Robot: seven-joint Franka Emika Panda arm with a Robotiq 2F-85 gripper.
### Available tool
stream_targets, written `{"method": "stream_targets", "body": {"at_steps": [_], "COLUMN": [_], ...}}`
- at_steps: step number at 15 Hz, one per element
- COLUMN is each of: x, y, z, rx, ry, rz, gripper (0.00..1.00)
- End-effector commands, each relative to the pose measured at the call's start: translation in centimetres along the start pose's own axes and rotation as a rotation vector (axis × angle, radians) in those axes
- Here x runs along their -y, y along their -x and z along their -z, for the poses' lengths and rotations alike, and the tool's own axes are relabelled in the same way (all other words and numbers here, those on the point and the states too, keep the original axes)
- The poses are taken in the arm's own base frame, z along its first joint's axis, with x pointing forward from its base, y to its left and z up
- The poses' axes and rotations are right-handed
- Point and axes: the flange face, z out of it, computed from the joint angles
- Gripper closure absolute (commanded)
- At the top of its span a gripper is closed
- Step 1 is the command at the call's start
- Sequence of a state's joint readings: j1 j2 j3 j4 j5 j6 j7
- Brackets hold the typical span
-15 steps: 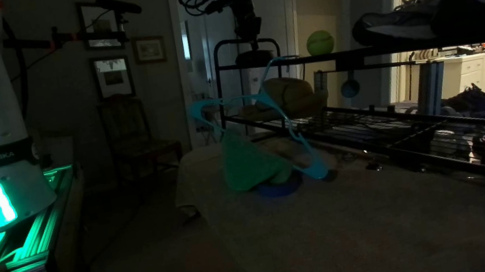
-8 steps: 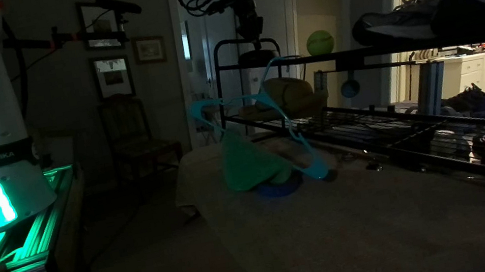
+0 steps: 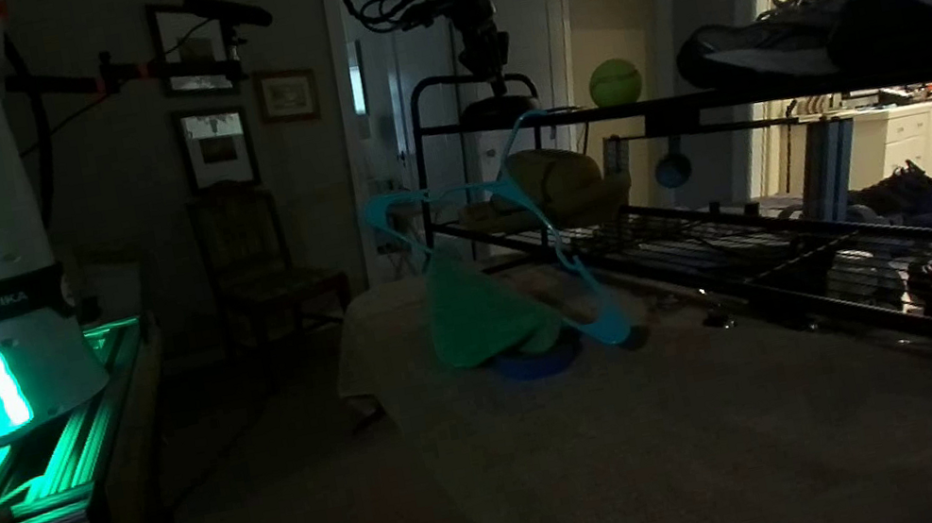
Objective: Move the object on the top shelf to the right
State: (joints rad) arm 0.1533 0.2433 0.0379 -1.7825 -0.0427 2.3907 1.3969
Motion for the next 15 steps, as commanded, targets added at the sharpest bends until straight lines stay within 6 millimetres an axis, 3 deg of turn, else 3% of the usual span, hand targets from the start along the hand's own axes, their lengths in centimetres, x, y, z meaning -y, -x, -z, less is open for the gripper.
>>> {"method": "stream_targets", "body": {"at_steps": [1,6,11,15], "x": [-3.0,-3.8,-2.1,-2.1], "y": [-0.6,-1.6,-0.1,0.4], "z": [-4.4,-4.8,-2.0,-1.5], "rx": [0.000,-0.024,0.015,0.030], "ry": [0.102,0.114,0.051,0.042], "rz": [0.019,0.038,0.084,0.103], "gripper": [1.00,1.00,1.00,1.00]}}
